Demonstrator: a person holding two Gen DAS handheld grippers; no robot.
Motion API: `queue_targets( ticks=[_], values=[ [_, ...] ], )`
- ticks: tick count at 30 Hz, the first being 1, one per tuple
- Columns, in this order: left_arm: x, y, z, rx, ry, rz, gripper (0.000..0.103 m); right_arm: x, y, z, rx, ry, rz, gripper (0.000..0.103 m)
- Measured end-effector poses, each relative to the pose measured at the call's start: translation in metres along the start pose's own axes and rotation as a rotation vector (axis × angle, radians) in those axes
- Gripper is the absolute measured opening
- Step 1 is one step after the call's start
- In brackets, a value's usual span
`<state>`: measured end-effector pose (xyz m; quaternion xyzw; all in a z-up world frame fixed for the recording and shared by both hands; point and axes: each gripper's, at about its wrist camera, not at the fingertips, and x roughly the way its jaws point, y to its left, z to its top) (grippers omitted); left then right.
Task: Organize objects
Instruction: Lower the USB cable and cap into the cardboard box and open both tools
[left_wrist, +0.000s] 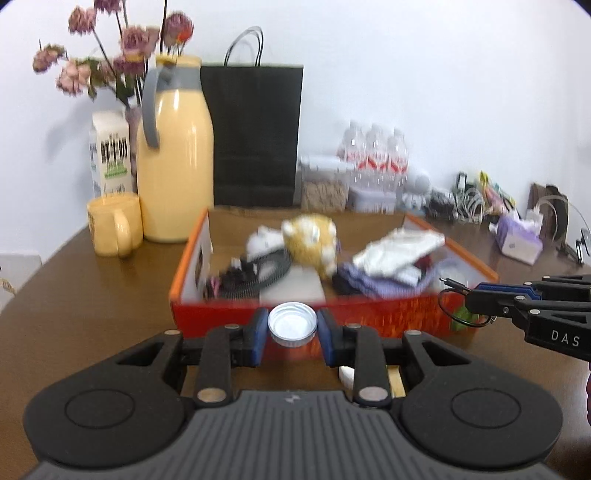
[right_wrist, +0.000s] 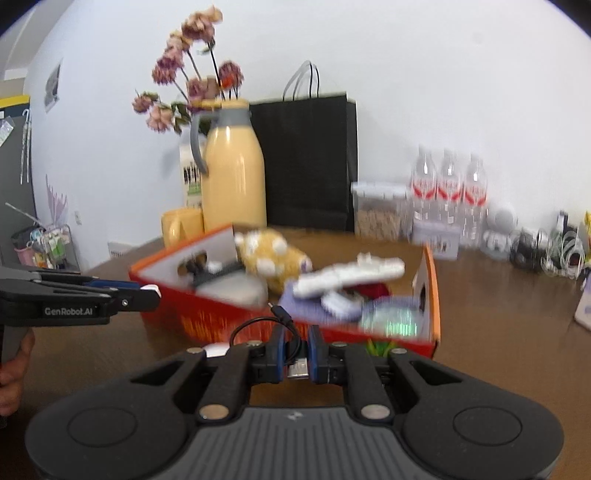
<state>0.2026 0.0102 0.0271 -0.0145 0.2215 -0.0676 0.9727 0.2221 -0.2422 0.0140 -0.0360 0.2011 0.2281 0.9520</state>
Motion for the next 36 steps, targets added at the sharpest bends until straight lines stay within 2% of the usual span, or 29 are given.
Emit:
queue_targets(
  ticks=[8, 13, 17, 19, 23, 29, 31, 33, 34, 35, 36],
  values=[
    [0.014, -0.002, 0.05, -0.032, -0.109, 0.049, 0.029, 0.022, 0.005, 0.051, -0.036, -0.103, -0.048, 0.012],
    [0.039, 0.0, 0.074, -0.093, -0.139, 0.095, 0.029, 0.056, 0.004, 0.072, -0.011, -0.113, -0.097, 0.012],
    [0.069, 0.004, 0.073, -0.122, -0.121, 0.147, 0.029, 0.089, -0.001, 0.068, 0.006, -0.095, -0.155, 0.012],
    [0.081, 0.007, 0.065, -0.103, -0.093, 0.164, 0.029, 0.102, -0.004, 0.059, -0.006, -0.082, -0.195, 0.012],
    [0.092, 0.012, 0.054, -0.087, -0.056, 0.142, 0.029, 0.115, -0.01, 0.047, 0.004, -0.037, -0.182, 0.012],
    [0.087, 0.007, 0.051, -0.062, -0.074, 0.133, 0.03, 0.117, -0.009, 0.042, 0.0, -0.028, -0.174, 0.012],
    [0.085, 0.005, 0.051, -0.053, -0.085, 0.133, 0.038, 0.115, -0.008, 0.041, -0.002, -0.029, -0.174, 0.012],
    [0.082, 0.003, 0.051, -0.045, -0.098, 0.143, 0.063, 0.113, -0.007, 0.041, -0.005, -0.031, -0.177, 0.013],
    [0.08, 0.002, 0.05, -0.042, -0.107, 0.148, 0.072, 0.112, -0.007, 0.041, -0.006, -0.033, -0.182, 0.019],
    [0.078, 0.002, 0.05, -0.038, -0.117, 0.152, 0.09, 0.111, -0.007, 0.041, -0.006, -0.034, -0.188, 0.024],
    [0.076, 0.001, 0.05, -0.033, -0.13, 0.156, 0.098, 0.11, -0.008, 0.041, -0.003, -0.037, -0.193, 0.041]
  ],
)
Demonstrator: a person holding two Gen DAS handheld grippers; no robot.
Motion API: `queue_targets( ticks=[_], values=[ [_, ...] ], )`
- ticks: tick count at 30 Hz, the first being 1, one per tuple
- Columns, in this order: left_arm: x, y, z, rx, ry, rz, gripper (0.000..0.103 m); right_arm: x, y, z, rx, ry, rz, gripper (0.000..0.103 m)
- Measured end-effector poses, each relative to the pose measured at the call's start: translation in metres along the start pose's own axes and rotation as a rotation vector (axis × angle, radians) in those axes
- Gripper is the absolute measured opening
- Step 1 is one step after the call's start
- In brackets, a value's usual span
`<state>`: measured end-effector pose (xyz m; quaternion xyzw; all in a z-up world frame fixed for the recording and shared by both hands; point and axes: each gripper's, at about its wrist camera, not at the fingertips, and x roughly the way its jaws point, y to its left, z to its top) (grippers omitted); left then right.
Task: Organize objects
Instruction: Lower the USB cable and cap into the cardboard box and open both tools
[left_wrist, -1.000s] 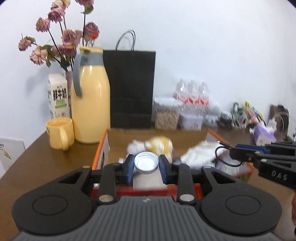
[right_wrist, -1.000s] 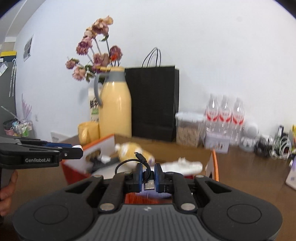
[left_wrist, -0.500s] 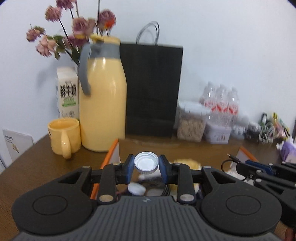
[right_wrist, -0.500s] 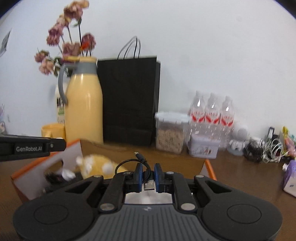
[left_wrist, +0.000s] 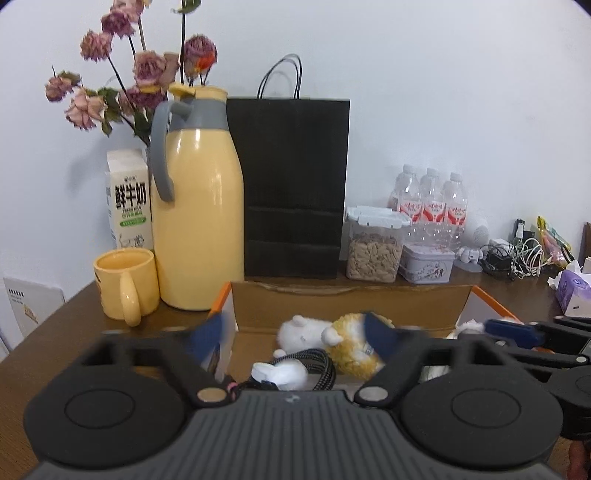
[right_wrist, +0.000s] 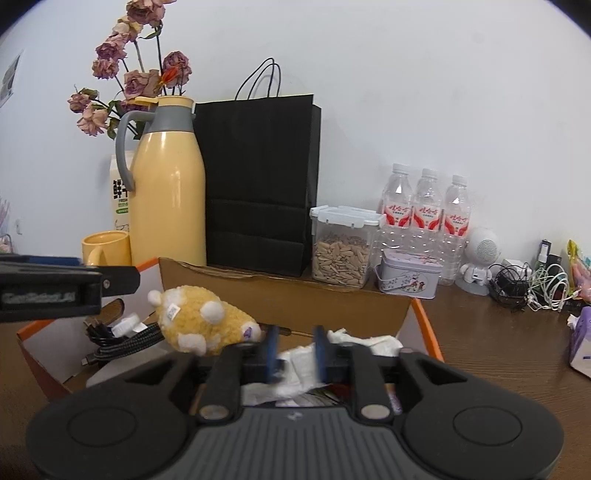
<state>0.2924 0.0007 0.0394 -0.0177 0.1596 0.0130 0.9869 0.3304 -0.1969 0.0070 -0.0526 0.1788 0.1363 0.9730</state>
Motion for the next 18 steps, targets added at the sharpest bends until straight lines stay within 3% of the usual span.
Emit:
queue_targets(
  ticks=[1, 2, 3, 4, 5, 18],
  values=[
    [-0.003, 0.0, 0.0, 0.002, -0.013, 0.007, 0.101, -0.001, -0.001, 0.0, 0.004, -0.006, -0.007, 0.062],
    [-0.004, -0.001, 0.001, 0.002, -0.02, 0.01, 0.103, -0.003, -0.002, 0.0, 0.007, -0.014, -0.016, 0.072],
    [-0.006, 0.0, 0.002, -0.002, -0.026, 0.013, 0.103, -0.006, -0.003, -0.001, 0.009, -0.024, -0.028, 0.089],
    [-0.008, 0.0, 0.003, -0.007, -0.028, 0.016, 0.103, -0.007, -0.004, 0.0, 0.01, -0.033, -0.033, 0.099],
    [-0.008, 0.0, 0.003, -0.01, -0.029, 0.017, 0.103, -0.009, -0.005, 0.0, 0.017, -0.041, -0.031, 0.103],
    [-0.017, 0.0, 0.003, -0.021, -0.037, 0.011, 0.103, -0.022, -0.002, -0.001, 0.007, -0.045, -0.012, 0.103]
  ],
)
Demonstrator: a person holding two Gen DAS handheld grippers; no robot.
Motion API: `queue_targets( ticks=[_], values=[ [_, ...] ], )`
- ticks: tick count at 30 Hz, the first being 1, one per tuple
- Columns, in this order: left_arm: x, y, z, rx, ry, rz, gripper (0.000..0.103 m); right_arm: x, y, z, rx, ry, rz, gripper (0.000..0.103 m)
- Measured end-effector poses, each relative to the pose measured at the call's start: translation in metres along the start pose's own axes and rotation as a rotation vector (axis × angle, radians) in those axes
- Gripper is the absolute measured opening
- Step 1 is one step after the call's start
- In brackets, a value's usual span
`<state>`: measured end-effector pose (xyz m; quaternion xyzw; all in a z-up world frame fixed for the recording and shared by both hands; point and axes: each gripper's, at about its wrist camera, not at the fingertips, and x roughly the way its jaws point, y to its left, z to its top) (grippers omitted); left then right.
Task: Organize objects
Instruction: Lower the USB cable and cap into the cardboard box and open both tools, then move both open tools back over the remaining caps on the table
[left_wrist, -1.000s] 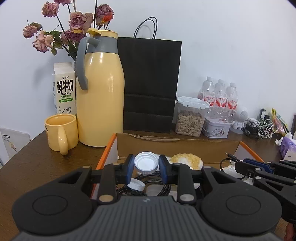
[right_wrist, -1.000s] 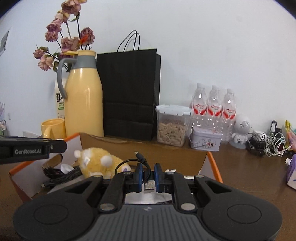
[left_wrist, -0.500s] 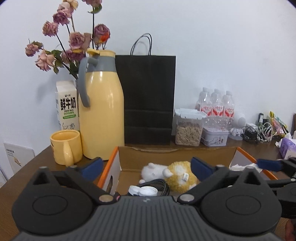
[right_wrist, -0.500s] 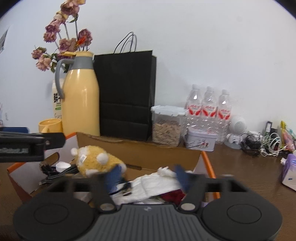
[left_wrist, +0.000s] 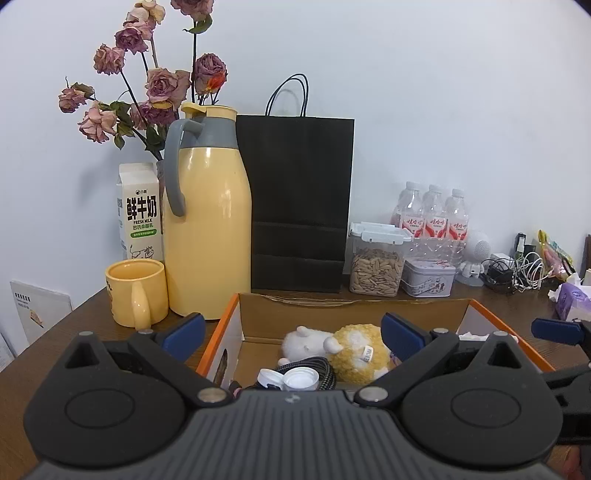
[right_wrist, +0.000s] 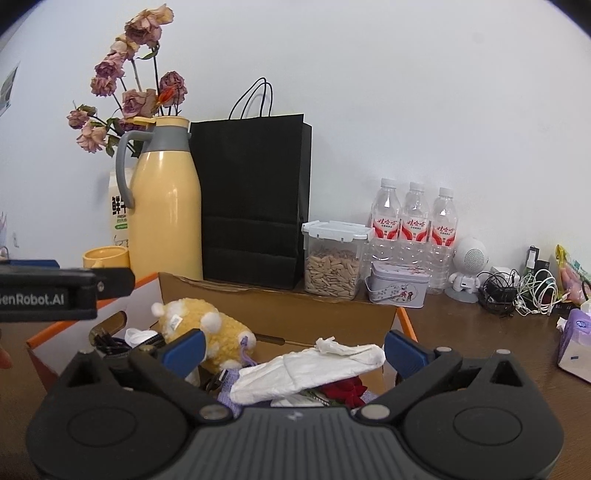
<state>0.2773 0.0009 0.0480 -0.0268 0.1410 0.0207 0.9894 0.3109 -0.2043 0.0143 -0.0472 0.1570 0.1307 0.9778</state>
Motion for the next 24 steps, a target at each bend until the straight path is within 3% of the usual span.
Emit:
queue_targets(
  ticks=[12, 20, 24],
  values=[
    [-0.038, 0.012, -0.018, 0.017, -0.006, -0.043, 0.103, -0.047, 0.007, -0.024, -0.094, -0.005, 0.057, 0.103],
    [-0.064, 0.012, -0.035, 0.058, 0.046, -0.094, 0.103, -0.073, 0.012, -0.049, -0.149, 0.076, 0.112, 0.103],
    [-0.07, 0.011, -0.046, 0.089, 0.114, -0.099, 0.103, -0.078, 0.013, -0.06, -0.158, 0.145, 0.141, 0.103]
  ],
)
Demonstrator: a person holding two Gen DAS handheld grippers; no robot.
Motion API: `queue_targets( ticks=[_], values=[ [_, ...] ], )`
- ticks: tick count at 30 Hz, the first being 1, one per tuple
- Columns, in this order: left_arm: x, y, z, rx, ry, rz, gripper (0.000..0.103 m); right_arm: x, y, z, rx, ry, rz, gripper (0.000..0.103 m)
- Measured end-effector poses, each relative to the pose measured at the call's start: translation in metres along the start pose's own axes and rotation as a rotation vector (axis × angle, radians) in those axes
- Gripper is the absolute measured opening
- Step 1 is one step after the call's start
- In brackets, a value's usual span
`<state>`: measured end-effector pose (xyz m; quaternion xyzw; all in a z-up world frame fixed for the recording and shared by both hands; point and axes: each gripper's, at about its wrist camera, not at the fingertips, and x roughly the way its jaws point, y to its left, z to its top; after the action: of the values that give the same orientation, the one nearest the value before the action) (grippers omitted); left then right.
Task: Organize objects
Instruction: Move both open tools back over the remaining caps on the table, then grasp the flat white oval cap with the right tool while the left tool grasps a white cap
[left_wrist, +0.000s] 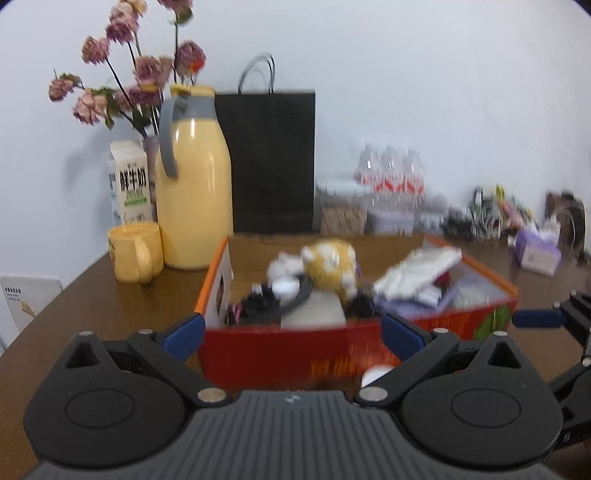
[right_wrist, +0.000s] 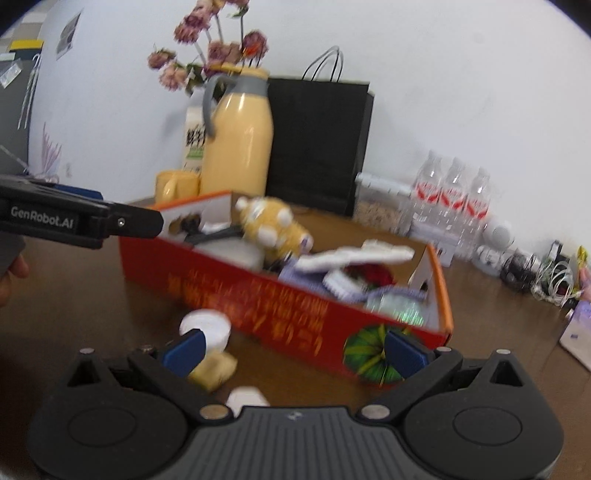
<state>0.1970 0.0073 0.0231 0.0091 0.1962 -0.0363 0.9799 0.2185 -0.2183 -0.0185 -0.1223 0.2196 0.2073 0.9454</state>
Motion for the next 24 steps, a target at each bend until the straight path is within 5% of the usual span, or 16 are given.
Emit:
queue_targets(
  ticks=[8, 16, 24],
  values=[
    [0.004, 0.003, -0.024, 0.005, 0.125, -0.002, 0.103, 0.001, 0.0, -0.013, 0.028, 0.075, 0.056, 0.1],
    [0.012, 0.002, -0.036, -0.016, 0.192, -0.01, 0.103, 0.006, -0.006, -0.017, 0.097, 0.112, 0.136, 0.058],
    [0.015, -0.008, -0.04, 0.011, 0.213, -0.015, 0.103, 0.008, -0.004, -0.018, 0.105, 0.131, 0.162, 0.028]
  ],
)
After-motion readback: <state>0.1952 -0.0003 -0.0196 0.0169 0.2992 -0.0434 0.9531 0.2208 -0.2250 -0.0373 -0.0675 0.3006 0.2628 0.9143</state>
